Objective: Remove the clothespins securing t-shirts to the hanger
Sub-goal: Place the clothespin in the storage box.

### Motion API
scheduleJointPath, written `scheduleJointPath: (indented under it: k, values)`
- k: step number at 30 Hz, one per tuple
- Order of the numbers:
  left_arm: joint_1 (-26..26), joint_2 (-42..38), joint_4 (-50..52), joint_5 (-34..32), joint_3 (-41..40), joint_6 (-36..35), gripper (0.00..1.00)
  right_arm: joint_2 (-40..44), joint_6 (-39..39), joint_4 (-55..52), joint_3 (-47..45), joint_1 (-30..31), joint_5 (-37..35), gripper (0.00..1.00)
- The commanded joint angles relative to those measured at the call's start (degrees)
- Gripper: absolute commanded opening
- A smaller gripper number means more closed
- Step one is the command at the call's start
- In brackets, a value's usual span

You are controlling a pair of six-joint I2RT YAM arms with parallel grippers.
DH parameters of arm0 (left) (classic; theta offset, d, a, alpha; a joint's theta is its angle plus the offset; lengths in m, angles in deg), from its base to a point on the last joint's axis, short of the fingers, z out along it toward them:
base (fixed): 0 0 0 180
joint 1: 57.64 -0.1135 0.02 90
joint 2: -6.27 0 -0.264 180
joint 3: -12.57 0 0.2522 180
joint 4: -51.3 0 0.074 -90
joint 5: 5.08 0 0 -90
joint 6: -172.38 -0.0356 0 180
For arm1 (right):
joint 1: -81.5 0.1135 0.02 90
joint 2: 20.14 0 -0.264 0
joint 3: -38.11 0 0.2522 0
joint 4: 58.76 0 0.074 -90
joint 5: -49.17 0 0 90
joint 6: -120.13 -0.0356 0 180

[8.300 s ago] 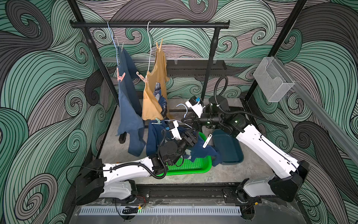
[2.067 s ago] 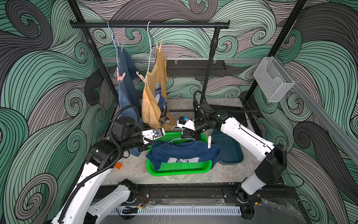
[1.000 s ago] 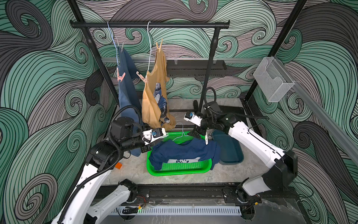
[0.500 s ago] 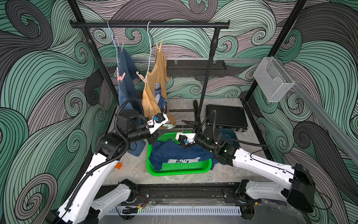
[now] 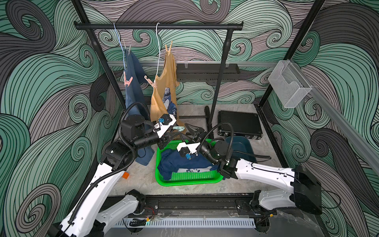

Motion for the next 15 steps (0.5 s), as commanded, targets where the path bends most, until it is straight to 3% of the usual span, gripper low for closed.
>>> scheduleJointPath:
  k: [1,15]
  values:
    - [0.25,-1.18,-1.64,0.62,0.19,1.21,0.36,1.39,1.18,3.88,-0.32,0.14,0.03,0.60]
    - [0.25,-0.96,-2.87,2.06,-0.20,2.77,0.36,-0.57,2.54,2.99,0.94,0.09,1.91,0.50]
